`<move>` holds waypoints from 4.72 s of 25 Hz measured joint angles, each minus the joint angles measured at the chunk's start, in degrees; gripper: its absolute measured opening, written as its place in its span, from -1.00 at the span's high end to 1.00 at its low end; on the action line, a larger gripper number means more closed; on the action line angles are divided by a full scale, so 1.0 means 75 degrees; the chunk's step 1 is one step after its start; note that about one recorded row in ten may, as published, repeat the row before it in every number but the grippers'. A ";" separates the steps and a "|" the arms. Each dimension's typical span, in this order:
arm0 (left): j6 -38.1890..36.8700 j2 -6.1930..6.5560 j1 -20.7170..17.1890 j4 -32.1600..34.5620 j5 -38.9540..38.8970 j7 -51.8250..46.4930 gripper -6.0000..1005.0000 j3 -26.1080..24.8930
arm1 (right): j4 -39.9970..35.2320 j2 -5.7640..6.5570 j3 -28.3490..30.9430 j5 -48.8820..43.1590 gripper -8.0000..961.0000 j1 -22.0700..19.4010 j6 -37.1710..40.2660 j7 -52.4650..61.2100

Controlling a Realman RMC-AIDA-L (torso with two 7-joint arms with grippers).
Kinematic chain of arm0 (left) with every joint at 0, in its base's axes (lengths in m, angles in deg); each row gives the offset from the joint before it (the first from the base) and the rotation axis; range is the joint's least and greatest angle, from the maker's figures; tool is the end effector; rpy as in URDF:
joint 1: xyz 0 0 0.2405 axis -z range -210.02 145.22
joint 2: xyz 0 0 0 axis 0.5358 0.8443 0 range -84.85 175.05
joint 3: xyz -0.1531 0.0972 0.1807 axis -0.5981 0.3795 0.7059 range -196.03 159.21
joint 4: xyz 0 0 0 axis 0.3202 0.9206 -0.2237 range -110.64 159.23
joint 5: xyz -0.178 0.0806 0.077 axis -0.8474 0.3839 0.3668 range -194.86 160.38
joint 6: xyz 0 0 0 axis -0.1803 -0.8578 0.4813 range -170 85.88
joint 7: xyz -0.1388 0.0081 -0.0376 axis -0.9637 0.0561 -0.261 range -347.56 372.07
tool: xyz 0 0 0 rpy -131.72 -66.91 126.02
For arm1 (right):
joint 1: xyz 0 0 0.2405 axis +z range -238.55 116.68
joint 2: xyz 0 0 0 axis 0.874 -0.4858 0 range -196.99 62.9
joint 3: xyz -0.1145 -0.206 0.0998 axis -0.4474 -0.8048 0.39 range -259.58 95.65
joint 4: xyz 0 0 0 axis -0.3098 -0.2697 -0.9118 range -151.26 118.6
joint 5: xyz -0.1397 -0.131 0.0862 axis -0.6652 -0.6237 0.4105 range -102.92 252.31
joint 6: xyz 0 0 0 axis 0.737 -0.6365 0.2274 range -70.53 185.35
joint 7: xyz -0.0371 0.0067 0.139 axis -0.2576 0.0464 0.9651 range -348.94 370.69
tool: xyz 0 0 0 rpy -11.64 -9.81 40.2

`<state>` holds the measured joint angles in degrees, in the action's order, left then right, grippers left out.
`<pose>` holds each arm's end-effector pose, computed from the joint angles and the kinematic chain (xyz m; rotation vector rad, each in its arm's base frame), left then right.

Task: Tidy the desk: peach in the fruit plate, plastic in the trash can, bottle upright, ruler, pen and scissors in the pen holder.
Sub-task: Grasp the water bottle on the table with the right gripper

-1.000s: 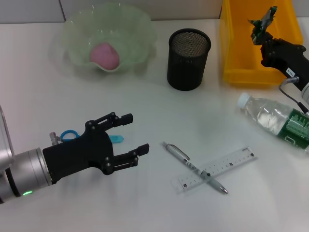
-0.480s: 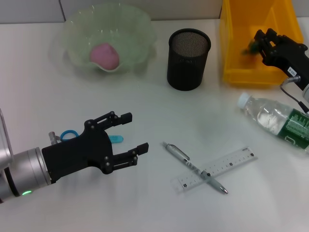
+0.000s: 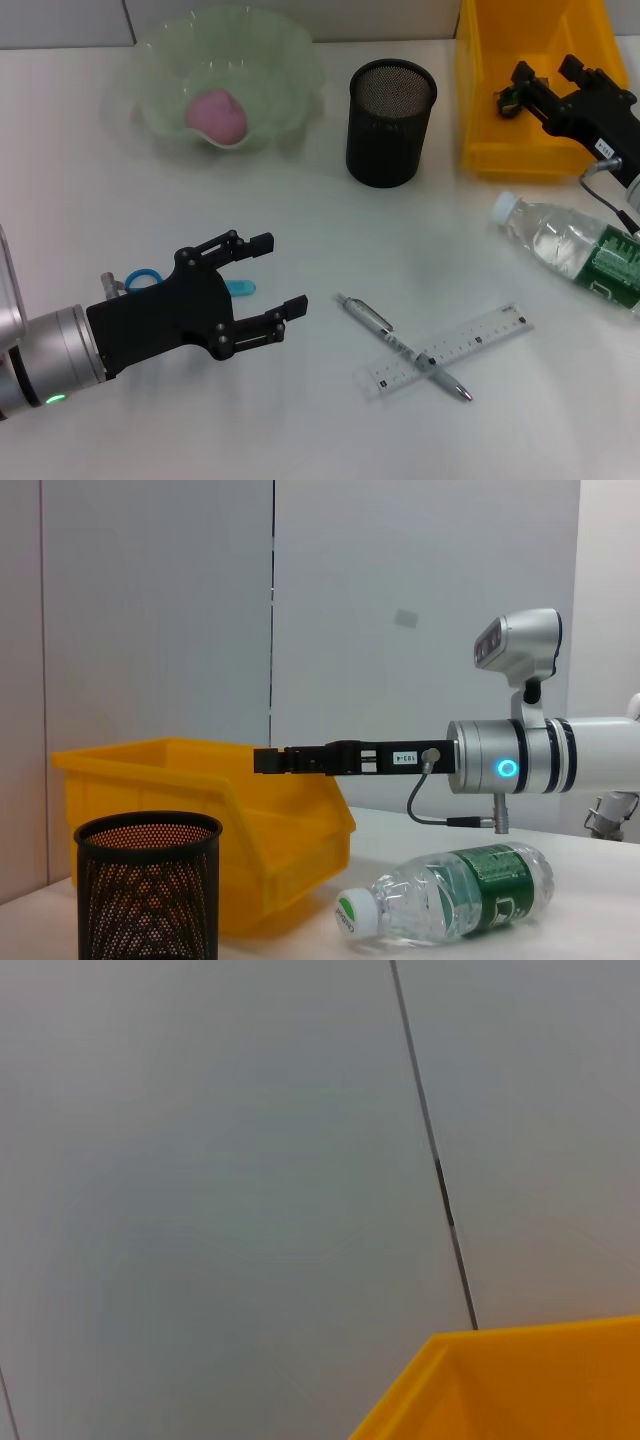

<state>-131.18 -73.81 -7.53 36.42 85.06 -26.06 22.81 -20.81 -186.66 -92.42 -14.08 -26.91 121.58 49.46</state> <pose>-0.2888 0.2611 -0.0583 -2.6056 -0.2847 -0.9035 0.3065 0.3660 -0.0201 -1.8354 0.7451 0.8519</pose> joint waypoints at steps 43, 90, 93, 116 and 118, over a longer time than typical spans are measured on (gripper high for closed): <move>-0.0012 0.0012 -0.0004 0.0000 0.0000 0.0000 -0.59 0.0047 | 0.0100 0.0032 -0.0043 0.0084 -0.52 -0.0178 0.0641 0.0287; -0.0082 0.0011 -0.0070 0.0001 -0.0024 0.0000 -0.59 -0.0022 | -0.2887 0.0094 -0.2016 -0.2637 -0.52 -0.1855 0.4008 0.2266; -0.0082 0.0011 -0.0070 0.0010 -0.0024 0.0000 -0.59 -0.0024 | -0.2914 0.0094 -0.2017 -0.2639 -0.52 -0.1868 0.4016 0.2284; -0.0071 0.0012 -0.0059 0.0021 -0.0076 0.0000 -0.59 -0.0085 | -0.8115 0.0273 -0.2014 -0.5044 -0.51 -0.1238 0.5623 0.7724; -0.0066 0.0012 -0.0062 0.0022 -0.0094 0.0000 -0.59 -0.0085 | -0.8404 0.0373 -0.2018 -0.5550 -0.51 -0.0967 0.5821 0.8107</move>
<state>-131.67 -73.72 -7.99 36.59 84.36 -26.07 22.17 -83.84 -183.87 -107.55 -55.70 -34.16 165.23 110.25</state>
